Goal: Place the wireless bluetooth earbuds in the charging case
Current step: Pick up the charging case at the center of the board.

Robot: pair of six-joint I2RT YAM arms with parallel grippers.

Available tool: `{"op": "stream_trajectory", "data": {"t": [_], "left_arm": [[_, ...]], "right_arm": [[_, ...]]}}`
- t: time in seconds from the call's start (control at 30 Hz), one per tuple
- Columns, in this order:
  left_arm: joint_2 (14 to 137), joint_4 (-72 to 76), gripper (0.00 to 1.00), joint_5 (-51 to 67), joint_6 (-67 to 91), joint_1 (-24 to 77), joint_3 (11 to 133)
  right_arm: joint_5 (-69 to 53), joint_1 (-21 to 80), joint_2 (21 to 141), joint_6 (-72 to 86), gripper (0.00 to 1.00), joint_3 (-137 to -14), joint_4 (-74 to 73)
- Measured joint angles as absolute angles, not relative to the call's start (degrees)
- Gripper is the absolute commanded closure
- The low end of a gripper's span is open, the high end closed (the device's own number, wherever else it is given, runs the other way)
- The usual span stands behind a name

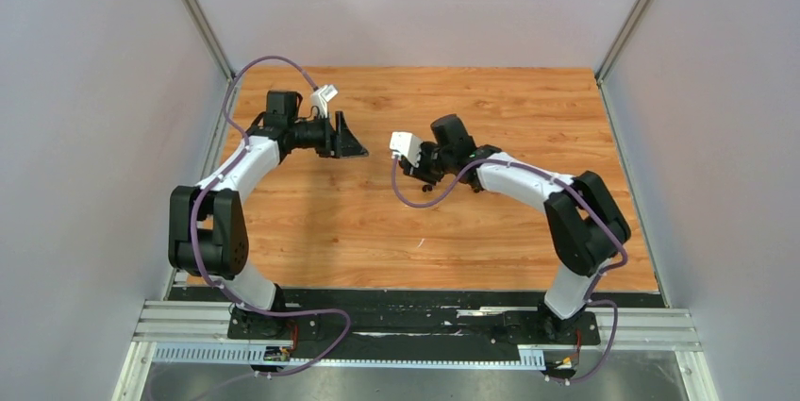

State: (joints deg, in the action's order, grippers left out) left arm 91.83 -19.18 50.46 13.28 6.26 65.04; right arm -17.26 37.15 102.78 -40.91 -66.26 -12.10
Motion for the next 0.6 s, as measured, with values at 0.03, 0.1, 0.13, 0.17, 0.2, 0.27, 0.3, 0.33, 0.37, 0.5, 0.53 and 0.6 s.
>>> {"op": "stream_trajectory", "data": {"t": [0.03, 0.1, 0.13, 0.17, 0.2, 0.27, 0.3, 0.33, 0.37, 0.5, 0.53, 0.6], "left_arm": [[91.8, -17.4, 0.27, 52.4, 13.2, 6.3, 64.9], [91.7, -13.1, 0.26, 56.0, 13.6, 6.4, 64.9], [91.5, -11.4, 0.26, 57.1, 13.7, 6.5, 64.9], [91.3, -9.7, 0.26, 58.2, 13.8, 6.8, 64.9], [91.0, -8.4, 0.26, 58.9, 13.8, 7.1, 65.0], [90.8, -7.3, 0.25, 59.7, 13.5, 7.8, 65.6], [90.8, -7.2, 0.25, 59.8, 13.3, 8.4, 66.4], [90.8, -7.0, 0.25, 59.9, 13.2, 9.1, 67.0], [90.8, -6.7, 0.26, 59.9, 13.2, 9.8, 67.5], [90.8, -4.3, 0.28, 59.4, 13.9, 12.5, 68.7], [90.9, -4.0, 0.29, 59.3, 14.1, 13.0, 68.9], [91.4, -3.6, 0.32, 59.3, 14.4, 14.0, 69.9]], "right_arm": [[-17.8, 36.4, 100.9, -43.6, 1.00, -66.1, -10.5], [-18.9, 35.5, 97.6, -48.1, 1.00, -65.9, -7.4], [-19.5, 35.4, 96.0, -50.2, 1.00, -65.8, -5.7], [-20.2, 35.5, 94.5, -51.9, 1.00, -65.7, -4.4], [-21.0, 35.6, 92.9, -53.6, 1.00, -65.5, -2.9], [-22.4, 35.9, 90.6, -56.2, 1.00, -65.1, -0.8], [-23.2, 36.0, 89.4, -57.5, 1.00, -64.8, 0.3], [-23.6, 36.1, 88.9, -58.2, 1.00, -64.6, 0.7], [-24.2, 36.2, 88.4, -58.8, 1.00, -64.4, 1.2], [-26.0, 36.3, 88.2, -59.7, 1.00, -64.0, 2.0], [-26.3, 36.3, 88.2, -59.7, 1.00, -63.9, 2.0], [-26.6, 36.3, 88.2, -59.5, 1.00, -63.8, 2.0]]}}
